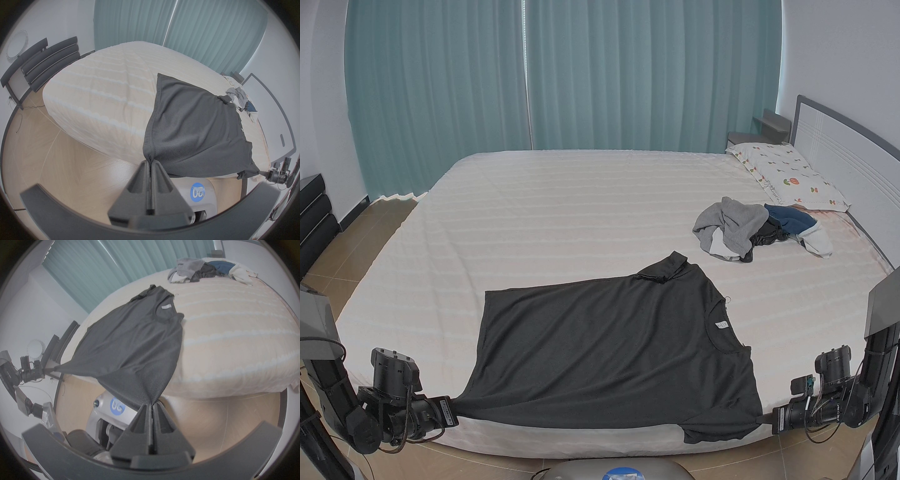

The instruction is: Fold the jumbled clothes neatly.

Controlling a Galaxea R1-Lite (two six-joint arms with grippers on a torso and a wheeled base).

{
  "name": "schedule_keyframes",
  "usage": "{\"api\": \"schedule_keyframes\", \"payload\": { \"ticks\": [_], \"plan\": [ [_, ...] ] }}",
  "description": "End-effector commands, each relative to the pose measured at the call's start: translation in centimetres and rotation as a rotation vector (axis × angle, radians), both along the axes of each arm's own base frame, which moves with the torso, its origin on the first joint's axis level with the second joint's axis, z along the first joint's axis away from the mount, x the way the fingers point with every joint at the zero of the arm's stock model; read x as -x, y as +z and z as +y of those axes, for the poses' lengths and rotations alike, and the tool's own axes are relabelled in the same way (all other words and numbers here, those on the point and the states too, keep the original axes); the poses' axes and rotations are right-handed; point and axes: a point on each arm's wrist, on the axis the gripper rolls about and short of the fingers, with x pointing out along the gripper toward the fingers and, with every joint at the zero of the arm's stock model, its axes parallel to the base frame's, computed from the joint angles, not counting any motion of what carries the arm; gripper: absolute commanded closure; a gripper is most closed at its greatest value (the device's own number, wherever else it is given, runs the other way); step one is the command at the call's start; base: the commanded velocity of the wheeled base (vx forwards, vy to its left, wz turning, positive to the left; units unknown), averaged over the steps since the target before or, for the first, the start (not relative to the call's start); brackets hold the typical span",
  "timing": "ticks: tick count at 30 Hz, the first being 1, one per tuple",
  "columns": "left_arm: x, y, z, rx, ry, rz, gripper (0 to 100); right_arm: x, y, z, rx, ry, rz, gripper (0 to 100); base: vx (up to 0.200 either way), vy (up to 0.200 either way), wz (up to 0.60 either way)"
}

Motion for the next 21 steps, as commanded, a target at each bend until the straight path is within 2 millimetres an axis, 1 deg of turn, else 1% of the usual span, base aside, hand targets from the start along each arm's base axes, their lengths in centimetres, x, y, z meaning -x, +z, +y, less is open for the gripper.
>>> {"api": "schedule_keyframes", "payload": {
  "ticks": [1,6,8,9,16,21],
  "plan": [
    [0.4,-0.5,0.1,-0.008,0.002,0.036,100,1.0,0.9,-0.1,0.018,0.025,0.012,100,0.0,0.0,0.0],
    [0.7,-0.7,0.1,-0.02,-0.008,0.069,100,1.7,1.6,-0.1,0.025,0.033,0.031,100,0.0,0.0,0.0],
    [0.9,-0.8,0.1,-0.033,-0.021,0.09,100,1.9,1.8,-0.1,0.028,0.039,0.038,100,0.0,0.0,0.0],
    [1.3,-0.9,0.2,-0.065,-0.032,0.124,100,2.4,2.2,-0.1,0.038,0.052,0.048,100,0.0,0.0,0.0],
    [1.4,-1.0,0.2,-0.086,-0.022,0.135,100,2.7,2.0,-0.3,0.061,0.049,0.082,100,0.0,0.0,0.0],
    [1.9,-1.1,0.2,-0.095,-0.03,0.179,100,3.4,1.9,-0.4,0.111,0.054,0.133,100,0.0,0.0,0.0]
  ]
}}
